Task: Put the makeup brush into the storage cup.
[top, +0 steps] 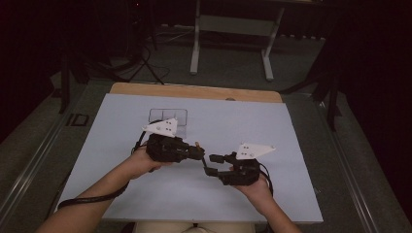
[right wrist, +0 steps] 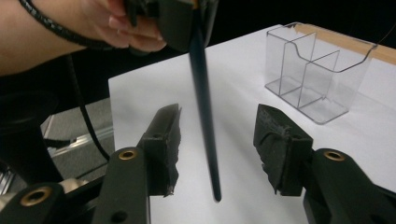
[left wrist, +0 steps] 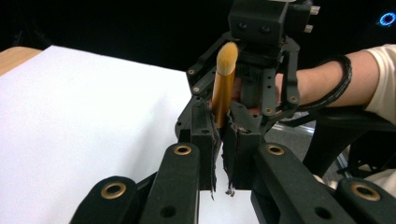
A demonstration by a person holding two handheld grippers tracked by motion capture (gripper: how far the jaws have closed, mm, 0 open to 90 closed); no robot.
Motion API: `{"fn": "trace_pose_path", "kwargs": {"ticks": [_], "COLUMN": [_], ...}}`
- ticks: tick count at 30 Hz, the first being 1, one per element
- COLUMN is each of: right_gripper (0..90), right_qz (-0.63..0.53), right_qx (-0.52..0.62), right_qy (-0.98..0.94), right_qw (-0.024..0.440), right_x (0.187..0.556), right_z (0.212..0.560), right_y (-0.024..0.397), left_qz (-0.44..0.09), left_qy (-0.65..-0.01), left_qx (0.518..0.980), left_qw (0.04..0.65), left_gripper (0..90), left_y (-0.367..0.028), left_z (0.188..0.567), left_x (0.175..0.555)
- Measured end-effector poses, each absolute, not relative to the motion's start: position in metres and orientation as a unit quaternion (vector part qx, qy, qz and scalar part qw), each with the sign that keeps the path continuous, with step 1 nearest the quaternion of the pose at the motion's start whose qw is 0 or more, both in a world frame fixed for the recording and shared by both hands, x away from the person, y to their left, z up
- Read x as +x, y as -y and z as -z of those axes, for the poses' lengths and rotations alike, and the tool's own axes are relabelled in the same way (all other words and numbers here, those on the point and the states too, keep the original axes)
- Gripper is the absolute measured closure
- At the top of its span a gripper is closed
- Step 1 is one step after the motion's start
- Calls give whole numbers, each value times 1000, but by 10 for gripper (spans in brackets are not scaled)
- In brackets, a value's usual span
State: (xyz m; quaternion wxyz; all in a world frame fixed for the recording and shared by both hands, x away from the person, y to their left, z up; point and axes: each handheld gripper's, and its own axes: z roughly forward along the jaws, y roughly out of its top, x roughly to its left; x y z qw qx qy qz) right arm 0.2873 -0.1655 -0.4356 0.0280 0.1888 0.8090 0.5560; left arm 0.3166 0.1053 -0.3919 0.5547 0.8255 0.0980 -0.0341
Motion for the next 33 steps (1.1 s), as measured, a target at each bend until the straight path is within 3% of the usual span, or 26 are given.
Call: {"fn": "trace_pose_path", "kwargs": {"ticks": [14,21,26,33], "right_gripper": [558,673,838,854], "right_qz": [-512,-500,-496,-507], "right_qx": [159,140,127,116], "right_qy": [-844,-854,-859,-854], "right_qw": [-13,-19,-20,-16], "right_x": [292,291,290,290], "right_z": [436,436,437,438], "right_y": [155,146,143,143], "left_qz": [54,54,64,74], "left_qy": [-91,-83,-87,-86], "left_qx": [853,859,852,841], "left_qw": [512,502,512,529], "left_gripper": [843,843,842,842], "left_y": [-103,-100,-101,-103], "left_z": [379,375,376,380], "left_x": [315,314,317,317]}}
